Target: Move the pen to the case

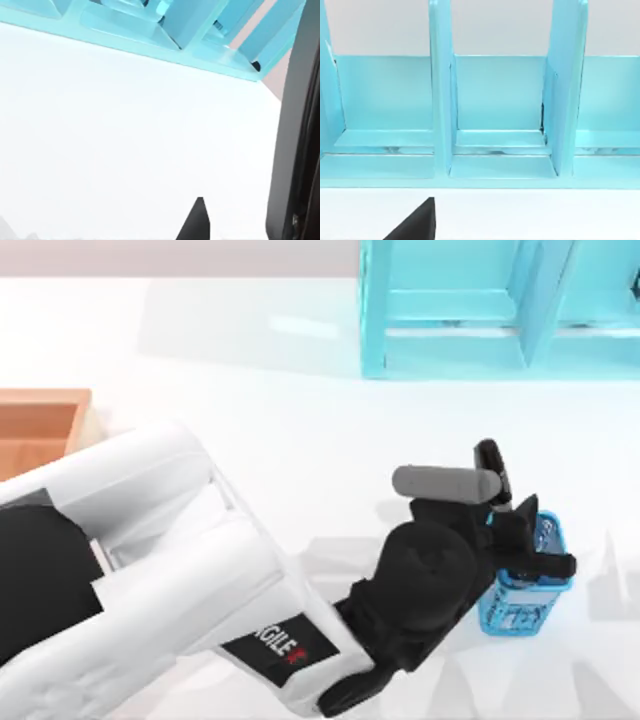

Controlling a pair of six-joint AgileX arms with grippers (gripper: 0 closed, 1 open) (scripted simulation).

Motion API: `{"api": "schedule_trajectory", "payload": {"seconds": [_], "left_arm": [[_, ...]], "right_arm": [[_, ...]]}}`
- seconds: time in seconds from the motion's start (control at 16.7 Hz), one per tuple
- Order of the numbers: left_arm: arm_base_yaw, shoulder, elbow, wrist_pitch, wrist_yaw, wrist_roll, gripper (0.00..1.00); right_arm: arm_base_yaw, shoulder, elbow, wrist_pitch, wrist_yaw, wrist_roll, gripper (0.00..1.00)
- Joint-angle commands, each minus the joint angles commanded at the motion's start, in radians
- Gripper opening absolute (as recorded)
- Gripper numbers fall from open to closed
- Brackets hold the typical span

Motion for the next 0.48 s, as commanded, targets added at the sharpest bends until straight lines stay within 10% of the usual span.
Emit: {"api": "schedule_trajectory", "payload": {"seconds": [0.48], "left_arm": [[0.1, -0.237, -0.068, -0.14, 0.061, 0.024, 0.0]], "right_arm": [[0.0, 0.0, 0.0, 0.0, 0.0, 0.0, 1.0]]}}
